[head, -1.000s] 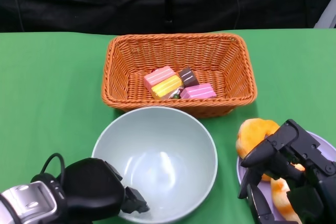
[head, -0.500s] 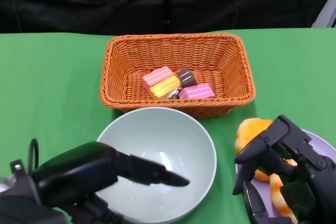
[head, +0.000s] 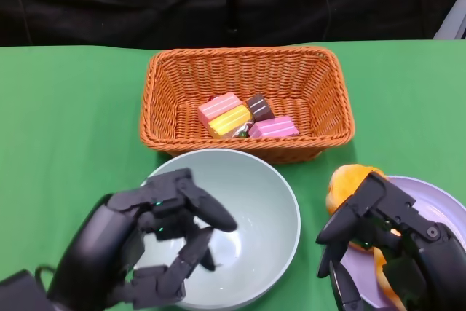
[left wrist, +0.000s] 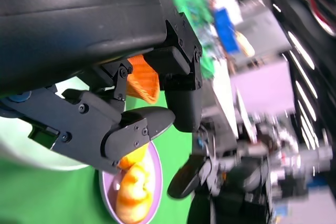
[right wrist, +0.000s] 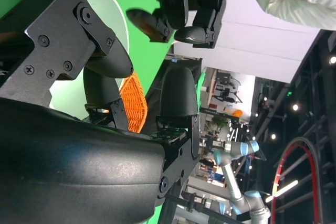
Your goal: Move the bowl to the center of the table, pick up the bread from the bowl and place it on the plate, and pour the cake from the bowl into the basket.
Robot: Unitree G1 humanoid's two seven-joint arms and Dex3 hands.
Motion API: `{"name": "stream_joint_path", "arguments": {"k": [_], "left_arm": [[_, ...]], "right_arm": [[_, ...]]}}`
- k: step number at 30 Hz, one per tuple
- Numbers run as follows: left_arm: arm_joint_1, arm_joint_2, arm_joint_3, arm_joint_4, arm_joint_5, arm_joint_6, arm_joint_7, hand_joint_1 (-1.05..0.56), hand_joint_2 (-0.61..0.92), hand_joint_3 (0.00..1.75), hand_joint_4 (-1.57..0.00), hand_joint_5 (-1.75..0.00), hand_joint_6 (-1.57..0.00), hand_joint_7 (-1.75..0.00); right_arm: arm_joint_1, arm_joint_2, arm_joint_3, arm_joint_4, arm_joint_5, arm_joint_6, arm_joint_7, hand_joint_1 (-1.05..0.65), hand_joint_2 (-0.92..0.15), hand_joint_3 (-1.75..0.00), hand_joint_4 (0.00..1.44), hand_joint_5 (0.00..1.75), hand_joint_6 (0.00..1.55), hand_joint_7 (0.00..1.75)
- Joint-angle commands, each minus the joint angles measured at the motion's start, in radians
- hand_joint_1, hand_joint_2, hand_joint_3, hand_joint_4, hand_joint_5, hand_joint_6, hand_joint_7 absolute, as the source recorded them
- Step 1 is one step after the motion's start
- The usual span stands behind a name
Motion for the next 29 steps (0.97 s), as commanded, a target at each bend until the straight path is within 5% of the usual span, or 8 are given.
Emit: {"name": "stream_joint_path", "arguments": {"k": [1, 10, 20, 29], "left_arm": [[0.045, -0.007, 0.024, -0.042, -0.006, 0.054, 0.042, -0.05, 0.49, 1.40, -0.85, -1.74, -0.76, -1.55], [0.130, -0.050, 0.029, 0.043, 0.025, -0.126, 0.048, 0.02, 0.43, 1.51, -0.92, -1.75, -0.81, -1.62], [0.118, -0.062, 0.007, 0.230, 0.044, -0.443, 0.019, -0.01, 0.31, 1.68, -0.98, -1.75, -0.86, -1.67], [0.120, -0.059, 0.000, 0.259, 0.013, -0.485, 0.006, -0.04, 0.26, 1.71, -1.00, -1.74, -0.89, -1.62]], "right_arm": [[0.011, -0.006, 0.006, -0.011, -0.010, 0.009, -0.006, 0.02, -0.28, -1.53, 0.52, 1.74, 0.52, 1.60], [0.012, 0.003, 0.008, 0.040, -0.013, -0.049, -0.024, 0.03, -0.29, -1.54, 0.61, 1.74, 0.58, 1.59], [0.014, -0.016, -0.049, 0.131, -0.080, -0.198, -0.049, 0.14, -0.24, -1.75, 1.03, 1.75, 0.84, 1.65], [0.016, -0.020, -0.052, 0.154, -0.087, -0.228, -0.045, 0.13, -0.21, -1.75, 1.04, 1.75, 0.86, 1.65]]}}
